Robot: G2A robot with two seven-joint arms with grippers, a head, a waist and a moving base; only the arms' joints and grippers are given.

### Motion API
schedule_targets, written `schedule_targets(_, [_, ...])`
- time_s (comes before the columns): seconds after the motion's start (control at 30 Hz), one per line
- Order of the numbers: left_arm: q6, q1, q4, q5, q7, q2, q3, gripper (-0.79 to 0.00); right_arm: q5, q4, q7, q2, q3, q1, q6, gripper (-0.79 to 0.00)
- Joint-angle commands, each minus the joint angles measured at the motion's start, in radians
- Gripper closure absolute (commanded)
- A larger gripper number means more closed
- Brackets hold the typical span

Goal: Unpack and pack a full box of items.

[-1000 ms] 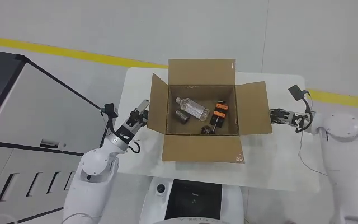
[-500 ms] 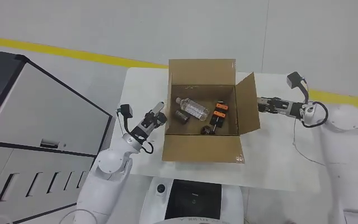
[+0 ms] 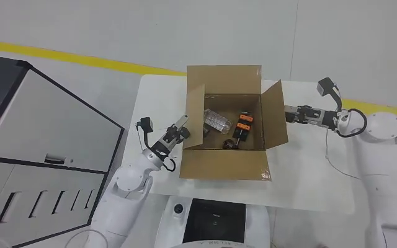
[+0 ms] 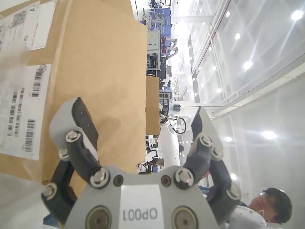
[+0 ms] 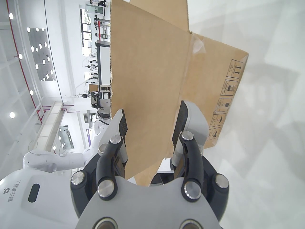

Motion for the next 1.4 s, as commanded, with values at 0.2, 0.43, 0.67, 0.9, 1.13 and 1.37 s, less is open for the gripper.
schedule_targets(0.2, [-0.046, -0.009, -0.01, -0.01, 0.005, 0.004, -0.032, -0.785, 0.004, -0.013, 0.017, 0.01, 0.02, -0.021, 0.0, -0.785])
schedule_targets(0.43, [-0.073, -0.065, 0.057, -0.017, 0.01, -0.003, 0.044, -0.785, 0.004, -0.013, 0.017, 0.01, 0.02, -0.021, 0.0, -0.785])
schedule_targets(0.67, [-0.069, -0.123, 0.134, 0.027, 0.06, -0.017, 0.148, -0.785, 0.004, -0.013, 0.017, 0.01, 0.02, -0.021, 0.0, -0.785])
schedule_targets(0.9, [0.002, -0.158, 0.186, 0.111, 0.156, -0.023, 0.177, -0.785, 0.004, -0.013, 0.017, 0.01, 0.02, -0.021, 0.0, -0.785])
schedule_targets(1.13, [0.039, -0.178, 0.146, 0.1, 0.164, -0.022, 0.157, -0.785, 0.004, -0.013, 0.017, 0.01, 0.02, -0.021, 0.0, -0.785])
schedule_targets(1.37, [0.06, -0.174, 0.153, 0.14, 0.184, -0.023, 0.176, -0.785, 0.004, -0.013, 0.017, 0.01, 0.02, -0.021, 0.0, -0.785])
